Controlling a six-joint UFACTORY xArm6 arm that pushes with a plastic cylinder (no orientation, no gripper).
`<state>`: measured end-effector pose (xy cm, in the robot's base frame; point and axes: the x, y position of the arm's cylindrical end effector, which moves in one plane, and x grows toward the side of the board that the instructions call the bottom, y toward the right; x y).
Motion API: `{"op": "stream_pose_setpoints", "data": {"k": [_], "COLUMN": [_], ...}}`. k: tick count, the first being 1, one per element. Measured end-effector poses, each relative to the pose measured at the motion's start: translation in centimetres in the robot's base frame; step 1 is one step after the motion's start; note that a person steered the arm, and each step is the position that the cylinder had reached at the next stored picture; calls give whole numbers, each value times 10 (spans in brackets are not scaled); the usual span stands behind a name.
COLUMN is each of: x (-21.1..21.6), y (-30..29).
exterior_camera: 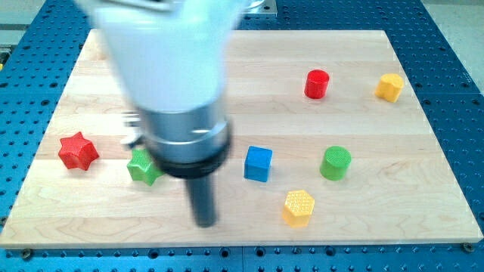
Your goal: Place the hexagon at the bottom center of the board
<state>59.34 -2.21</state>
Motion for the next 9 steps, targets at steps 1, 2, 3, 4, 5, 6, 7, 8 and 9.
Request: {"op": "stream_pose_setpoints", "data": {"k": [1,2,3,4,5,6,7,8,9], "x": [-28,-32,-17,25,25,25,25,4,-37], "y": [56,125,197,168,47,11,56,92,90]}}
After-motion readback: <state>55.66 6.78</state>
